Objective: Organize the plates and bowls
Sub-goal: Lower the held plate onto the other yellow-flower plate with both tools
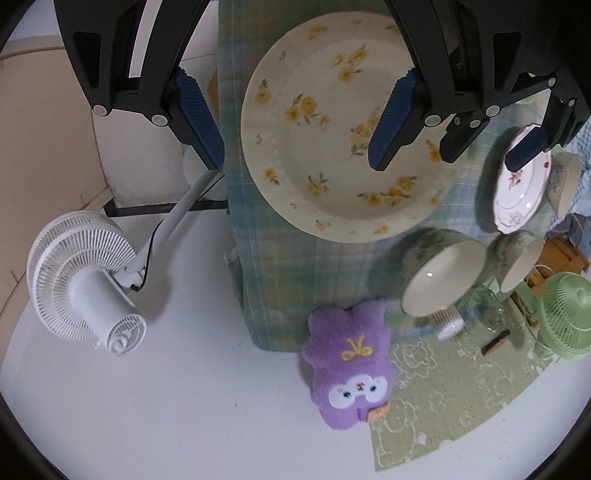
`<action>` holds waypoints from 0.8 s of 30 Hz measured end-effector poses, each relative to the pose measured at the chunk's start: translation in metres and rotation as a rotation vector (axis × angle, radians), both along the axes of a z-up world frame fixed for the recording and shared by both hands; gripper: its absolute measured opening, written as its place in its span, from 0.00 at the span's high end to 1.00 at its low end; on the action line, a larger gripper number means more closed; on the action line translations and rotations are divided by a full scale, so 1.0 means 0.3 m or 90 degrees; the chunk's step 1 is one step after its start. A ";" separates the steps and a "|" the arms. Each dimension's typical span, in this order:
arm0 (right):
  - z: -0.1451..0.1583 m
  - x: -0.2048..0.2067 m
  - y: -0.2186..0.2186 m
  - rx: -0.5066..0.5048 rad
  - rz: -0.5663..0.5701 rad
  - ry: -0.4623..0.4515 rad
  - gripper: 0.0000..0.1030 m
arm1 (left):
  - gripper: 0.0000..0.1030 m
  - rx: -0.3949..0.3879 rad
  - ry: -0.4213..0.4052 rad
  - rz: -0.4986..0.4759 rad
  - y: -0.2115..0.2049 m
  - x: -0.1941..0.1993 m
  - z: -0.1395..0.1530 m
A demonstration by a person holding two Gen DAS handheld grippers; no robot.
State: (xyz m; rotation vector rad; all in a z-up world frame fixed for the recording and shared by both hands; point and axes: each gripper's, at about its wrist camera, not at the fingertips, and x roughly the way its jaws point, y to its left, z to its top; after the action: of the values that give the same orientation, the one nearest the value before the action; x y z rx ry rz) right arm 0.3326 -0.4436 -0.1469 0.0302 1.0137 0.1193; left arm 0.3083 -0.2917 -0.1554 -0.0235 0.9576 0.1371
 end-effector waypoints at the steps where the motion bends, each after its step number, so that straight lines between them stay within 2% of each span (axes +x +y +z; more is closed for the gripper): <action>1: -0.018 0.010 -0.005 0.002 0.000 0.007 0.20 | 0.23 0.004 0.005 0.000 -0.003 0.007 -0.015; 6: -0.089 0.050 -0.026 0.004 0.001 0.029 0.20 | 0.29 0.008 0.030 0.007 -0.010 0.034 -0.078; 9: -0.112 0.065 -0.032 0.000 0.005 0.035 0.23 | 0.37 0.005 0.041 0.010 -0.011 0.046 -0.105; 11: -0.129 0.075 -0.035 -0.003 0.009 0.041 0.25 | 0.49 -0.004 0.053 0.013 -0.009 0.054 -0.121; 17: -0.174 0.105 -0.038 -0.002 0.016 0.066 0.33 | 0.52 -0.011 0.065 0.025 0.002 0.068 -0.143; 21: -0.206 0.120 -0.030 0.002 0.026 0.088 0.45 | 0.51 -0.011 0.069 0.028 -0.001 0.074 -0.142; 24: -0.213 0.125 -0.026 0.010 0.036 0.094 0.46 | 0.51 -0.011 0.075 0.023 -0.003 0.082 -0.142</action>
State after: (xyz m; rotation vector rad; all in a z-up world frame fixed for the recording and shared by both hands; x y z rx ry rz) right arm 0.3700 -0.4513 -0.2109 0.0250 1.1607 0.1796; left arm 0.3329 -0.2925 -0.1979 -0.0495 1.0763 0.1654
